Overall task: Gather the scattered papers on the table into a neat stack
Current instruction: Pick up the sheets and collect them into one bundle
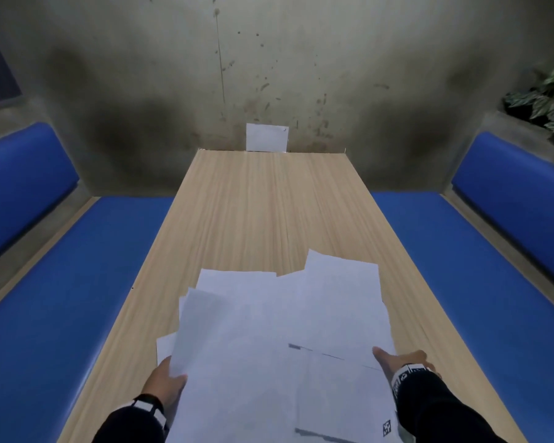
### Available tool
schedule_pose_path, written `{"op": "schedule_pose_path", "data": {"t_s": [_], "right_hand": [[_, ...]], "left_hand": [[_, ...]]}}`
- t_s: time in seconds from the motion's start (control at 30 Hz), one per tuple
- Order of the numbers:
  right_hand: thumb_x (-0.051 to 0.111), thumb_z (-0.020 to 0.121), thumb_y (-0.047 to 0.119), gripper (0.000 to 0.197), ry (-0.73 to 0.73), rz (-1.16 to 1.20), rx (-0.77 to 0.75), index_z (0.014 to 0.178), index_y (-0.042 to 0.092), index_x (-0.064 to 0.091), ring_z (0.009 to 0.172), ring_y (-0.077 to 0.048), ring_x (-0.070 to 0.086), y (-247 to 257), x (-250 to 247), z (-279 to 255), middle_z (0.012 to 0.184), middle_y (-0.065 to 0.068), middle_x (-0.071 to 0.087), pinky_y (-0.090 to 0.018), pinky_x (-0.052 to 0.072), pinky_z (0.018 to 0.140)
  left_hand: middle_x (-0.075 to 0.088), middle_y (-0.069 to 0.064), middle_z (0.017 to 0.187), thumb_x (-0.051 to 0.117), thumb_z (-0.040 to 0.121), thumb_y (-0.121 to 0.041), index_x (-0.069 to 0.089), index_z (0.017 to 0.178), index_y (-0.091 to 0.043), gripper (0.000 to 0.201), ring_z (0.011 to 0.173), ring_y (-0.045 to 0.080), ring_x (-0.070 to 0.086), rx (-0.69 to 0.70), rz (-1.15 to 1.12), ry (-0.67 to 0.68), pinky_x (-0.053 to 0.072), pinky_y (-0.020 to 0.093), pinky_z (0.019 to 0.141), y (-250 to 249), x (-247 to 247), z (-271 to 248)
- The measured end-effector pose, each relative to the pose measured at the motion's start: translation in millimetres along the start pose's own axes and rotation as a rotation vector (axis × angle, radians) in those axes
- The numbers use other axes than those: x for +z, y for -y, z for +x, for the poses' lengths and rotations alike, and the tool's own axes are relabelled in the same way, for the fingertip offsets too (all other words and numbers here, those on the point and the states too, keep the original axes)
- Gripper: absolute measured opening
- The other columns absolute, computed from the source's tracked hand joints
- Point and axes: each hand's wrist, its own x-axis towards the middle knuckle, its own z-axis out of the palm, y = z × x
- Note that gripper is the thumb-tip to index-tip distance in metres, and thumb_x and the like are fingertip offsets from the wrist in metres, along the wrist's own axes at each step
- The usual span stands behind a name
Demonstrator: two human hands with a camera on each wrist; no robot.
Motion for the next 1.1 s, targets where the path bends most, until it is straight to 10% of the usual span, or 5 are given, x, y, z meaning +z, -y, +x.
{"op": "schedule_pose_path", "data": {"t_s": [0.2, 0.37, 0.57, 0.9, 1.1], "right_hand": [[0.067, 0.067, 0.030, 0.050, 0.008, -0.001, -0.046, 0.106, 0.003, 0.052, 0.097, -0.031, 0.049, 29.9, 20.0, -18.0, 0.107, -0.014, 0.044, -0.034, 0.047, 0.088], [0.060, 0.058, 0.071, 0.092, -0.023, 0.102, 0.014, 0.119, 0.003, 0.047, 0.116, -0.032, 0.047, 46.0, 35.0, -21.6, 0.122, -0.016, 0.050, -0.043, 0.041, 0.096], [0.076, 0.049, 0.050, 0.053, 0.201, 0.100, -0.044, 0.078, 0.008, 0.063, 0.069, -0.023, 0.064, 58.4, 53.8, -21.2, 0.075, -0.005, 0.068, -0.029, 0.056, 0.072], [0.053, 0.090, 0.041, 0.058, 0.417, 0.065, -0.196, 0.136, 0.004, 0.049, 0.126, -0.025, 0.051, 52.6, 41.8, -15.5, 0.141, -0.011, 0.050, -0.026, 0.041, 0.095], [0.063, 0.083, 0.002, 0.041, 0.303, 0.231, -0.212, 0.120, -0.012, 0.056, 0.115, -0.035, 0.059, 49.5, 24.4, -24.3, 0.122, -0.023, 0.061, -0.030, 0.042, 0.076]], "left_hand": [[0.061, 0.015, 0.114, 0.049, 0.075, -0.020, 0.051, 0.119, -0.006, 0.046, 0.093, 0.025, 0.054, -0.034, 0.092, 0.014, 0.035, 0.028, 0.077, 1.1, 15.8, -0.8], [0.059, 0.011, 0.122, 0.045, 0.082, -0.010, 0.047, 0.127, -0.011, 0.046, 0.094, 0.023, 0.053, -0.029, 0.149, 0.044, 0.038, 0.028, 0.078, 5.9, 11.6, 4.8], [0.057, 0.013, 0.128, 0.047, 0.084, -0.010, 0.043, 0.131, -0.010, 0.048, 0.097, 0.023, 0.051, -0.037, 0.157, 0.042, 0.037, 0.029, 0.083, 9.4, 12.0, 3.9], [0.058, 0.015, 0.126, 0.047, 0.086, -0.007, 0.045, 0.130, -0.007, 0.044, 0.111, 0.028, 0.055, -0.023, 0.124, 0.036, 0.038, 0.028, 0.085, 13.3, 12.4, 4.9], [0.056, 0.015, 0.130, 0.045, 0.088, -0.007, 0.042, 0.132, -0.008, 0.044, 0.103, 0.025, 0.052, -0.024, 0.108, 0.022, 0.038, 0.029, 0.087, 7.8, 12.6, -1.4]]}}
